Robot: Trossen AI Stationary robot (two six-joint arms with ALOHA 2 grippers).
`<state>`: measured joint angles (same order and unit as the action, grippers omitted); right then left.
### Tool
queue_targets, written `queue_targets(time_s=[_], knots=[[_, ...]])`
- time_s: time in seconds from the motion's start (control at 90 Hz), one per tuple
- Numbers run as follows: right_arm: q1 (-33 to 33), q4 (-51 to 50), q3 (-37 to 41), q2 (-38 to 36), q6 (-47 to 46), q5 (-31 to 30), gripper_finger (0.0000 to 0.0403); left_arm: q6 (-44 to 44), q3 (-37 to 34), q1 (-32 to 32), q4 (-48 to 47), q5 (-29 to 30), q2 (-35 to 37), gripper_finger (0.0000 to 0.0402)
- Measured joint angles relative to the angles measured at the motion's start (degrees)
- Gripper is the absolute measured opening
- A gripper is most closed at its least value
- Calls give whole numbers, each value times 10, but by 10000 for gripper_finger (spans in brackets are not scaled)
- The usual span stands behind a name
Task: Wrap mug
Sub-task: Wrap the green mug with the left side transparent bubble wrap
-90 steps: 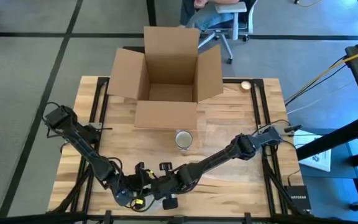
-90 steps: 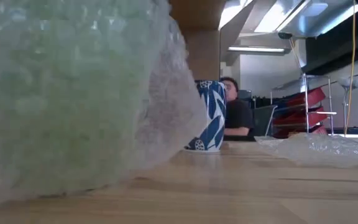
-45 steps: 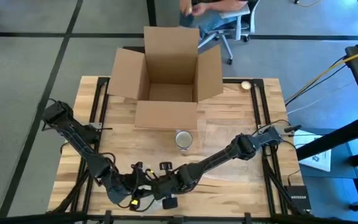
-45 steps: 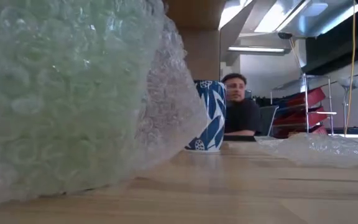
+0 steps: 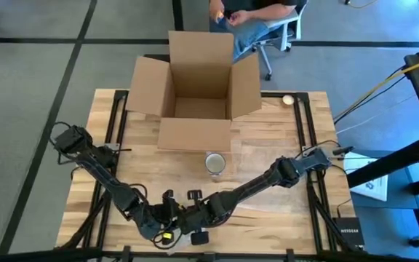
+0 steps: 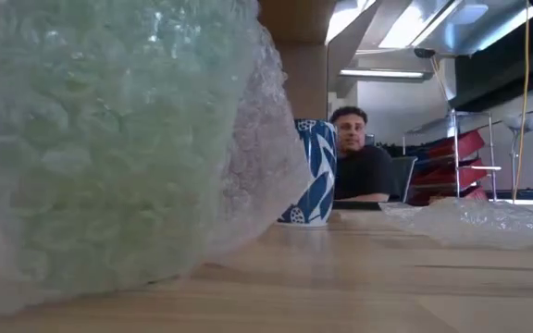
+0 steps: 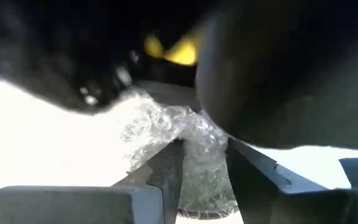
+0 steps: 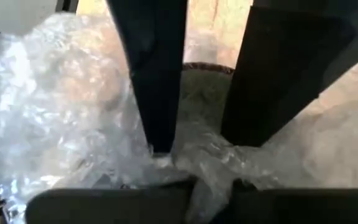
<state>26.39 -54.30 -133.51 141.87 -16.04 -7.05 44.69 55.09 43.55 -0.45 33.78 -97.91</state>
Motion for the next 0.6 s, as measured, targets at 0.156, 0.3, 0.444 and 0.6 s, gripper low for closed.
queue_targets(time_s=[0.156,0.3,0.444,0.6], knots=[[0,-17,-11,0,7,-1,1,1,0,0,-4,0,2,105],[-1,-45,-14,-4,13,-4,1,2,-1,-1,-5,-1,2,105],[-1,-60,-14,-8,21,-4,1,3,-1,-2,-1,-2,1,105],[-1,-63,-14,-9,28,-4,1,2,-1,-2,-1,-4,1,105]])
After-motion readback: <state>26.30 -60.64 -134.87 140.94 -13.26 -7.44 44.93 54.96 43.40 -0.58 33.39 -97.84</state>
